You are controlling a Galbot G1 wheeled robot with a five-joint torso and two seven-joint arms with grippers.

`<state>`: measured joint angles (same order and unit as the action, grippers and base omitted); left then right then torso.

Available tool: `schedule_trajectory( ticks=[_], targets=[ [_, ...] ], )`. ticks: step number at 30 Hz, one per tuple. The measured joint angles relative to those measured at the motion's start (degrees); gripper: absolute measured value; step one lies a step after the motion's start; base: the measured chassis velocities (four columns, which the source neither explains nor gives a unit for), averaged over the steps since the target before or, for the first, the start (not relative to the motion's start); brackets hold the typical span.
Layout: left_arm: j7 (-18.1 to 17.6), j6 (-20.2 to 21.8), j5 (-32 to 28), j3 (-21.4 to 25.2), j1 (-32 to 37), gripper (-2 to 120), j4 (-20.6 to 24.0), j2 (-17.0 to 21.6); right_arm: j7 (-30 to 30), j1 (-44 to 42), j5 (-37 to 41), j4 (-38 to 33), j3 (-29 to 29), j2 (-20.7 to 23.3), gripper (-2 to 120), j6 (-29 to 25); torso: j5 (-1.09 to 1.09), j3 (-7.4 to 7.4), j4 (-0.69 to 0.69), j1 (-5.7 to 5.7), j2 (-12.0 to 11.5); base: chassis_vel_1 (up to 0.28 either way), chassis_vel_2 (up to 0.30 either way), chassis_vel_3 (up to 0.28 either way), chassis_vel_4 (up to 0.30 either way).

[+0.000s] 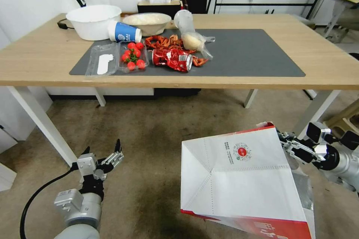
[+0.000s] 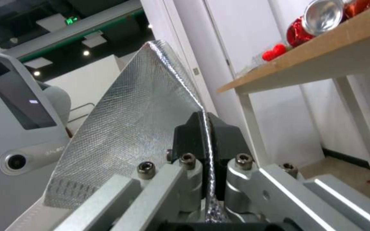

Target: Pick up the food delivery bag from the floor and place it on the table.

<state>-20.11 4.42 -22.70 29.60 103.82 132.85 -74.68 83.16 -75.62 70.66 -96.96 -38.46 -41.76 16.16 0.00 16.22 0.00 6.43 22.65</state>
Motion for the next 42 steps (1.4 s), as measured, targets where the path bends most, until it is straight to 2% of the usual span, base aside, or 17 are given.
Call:
schedule_trajectory(
  ticks=[30,42],
  targets=[
    [0.0,-0.1,0.3,0.0,0.3,100,0.6,0.0,0.2,-1.3,0.3,-0.6,-1.0,0.0,0,0.0,0.00,4.72,0.00,2.62,7.3,0.000,0.000,0.000,0.000],
    [0.0,-0.1,0.3,0.0,0.3,100,0.6,0.0,0.1,-1.0,0.4,-0.6,-0.9,0.3,0,0.1,0.00,6.17,0.00,3.60,9.8,0.000,0.000,0.000,0.000]
  ],
)
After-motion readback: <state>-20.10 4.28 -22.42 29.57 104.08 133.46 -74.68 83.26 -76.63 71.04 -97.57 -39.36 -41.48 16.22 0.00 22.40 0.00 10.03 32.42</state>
